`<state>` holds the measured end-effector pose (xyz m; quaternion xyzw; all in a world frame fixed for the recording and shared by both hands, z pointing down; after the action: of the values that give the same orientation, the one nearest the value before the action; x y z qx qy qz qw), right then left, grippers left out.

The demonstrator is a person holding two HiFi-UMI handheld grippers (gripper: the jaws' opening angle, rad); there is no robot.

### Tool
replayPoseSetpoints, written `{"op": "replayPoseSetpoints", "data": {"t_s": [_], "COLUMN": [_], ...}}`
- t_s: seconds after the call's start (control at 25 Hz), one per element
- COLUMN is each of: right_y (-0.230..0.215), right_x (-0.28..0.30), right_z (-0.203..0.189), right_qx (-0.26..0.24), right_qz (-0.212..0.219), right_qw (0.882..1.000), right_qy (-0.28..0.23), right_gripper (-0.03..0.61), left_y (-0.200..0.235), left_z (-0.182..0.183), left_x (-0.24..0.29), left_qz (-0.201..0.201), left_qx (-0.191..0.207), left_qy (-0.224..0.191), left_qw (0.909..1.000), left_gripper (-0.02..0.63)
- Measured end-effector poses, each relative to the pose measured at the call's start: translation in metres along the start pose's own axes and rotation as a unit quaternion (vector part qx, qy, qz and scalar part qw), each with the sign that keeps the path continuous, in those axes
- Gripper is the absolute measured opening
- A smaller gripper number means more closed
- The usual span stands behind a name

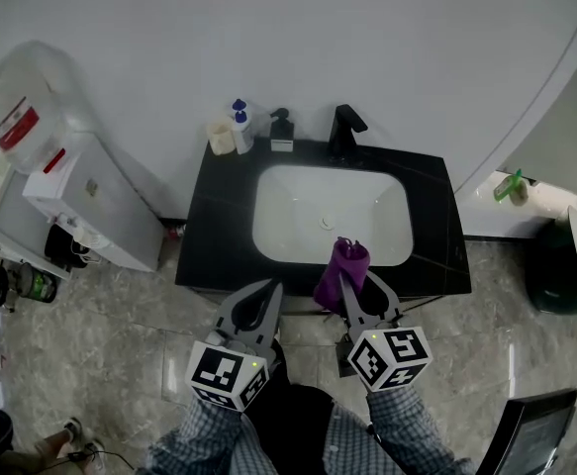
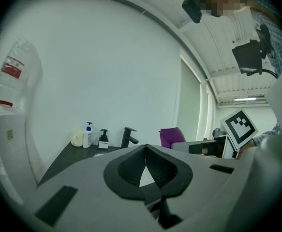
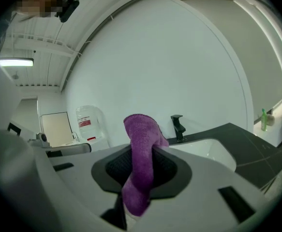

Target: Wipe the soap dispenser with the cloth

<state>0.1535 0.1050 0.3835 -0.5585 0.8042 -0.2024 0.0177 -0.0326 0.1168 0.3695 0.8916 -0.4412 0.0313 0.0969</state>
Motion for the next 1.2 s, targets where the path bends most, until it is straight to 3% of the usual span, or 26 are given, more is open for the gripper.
{"op": "replayPoseSetpoints", "data": {"t_s": [0.4,1.2], "right_y": [0.026,0.067], "right_x": [-0.060,-0.058], "right_z": [-0.012,-0.019], "right_qx": [-0.001,-0.001], "right_qz": [0.004,0.007], "right_qw": [1.000,1.000], "right_qy": [0.001,0.009], "right_gripper": [0.089,0.089], "left_y": [-0.036,-0.021], "left_z": [0.001,0.012], "left_x": [-0.050,-0.069], "left_qz": [0.002,-0.030], "left_qx": [0.006,0.008], "left_qy": [-0.007,0.001], "left_qw": [1.0000,0.9995], "left_gripper": [0.011,0.011]}}
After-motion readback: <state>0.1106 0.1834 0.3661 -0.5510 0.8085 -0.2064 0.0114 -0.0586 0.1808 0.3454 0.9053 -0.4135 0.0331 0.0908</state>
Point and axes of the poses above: the fingertips, and each gripper's own axes: x forward along the fingers, y to its left, z out of its top, the point moved 7 cm from there along -x, backward along the fingers, and after that the axes turned 2 degrees about x, right-handed, at the moved point
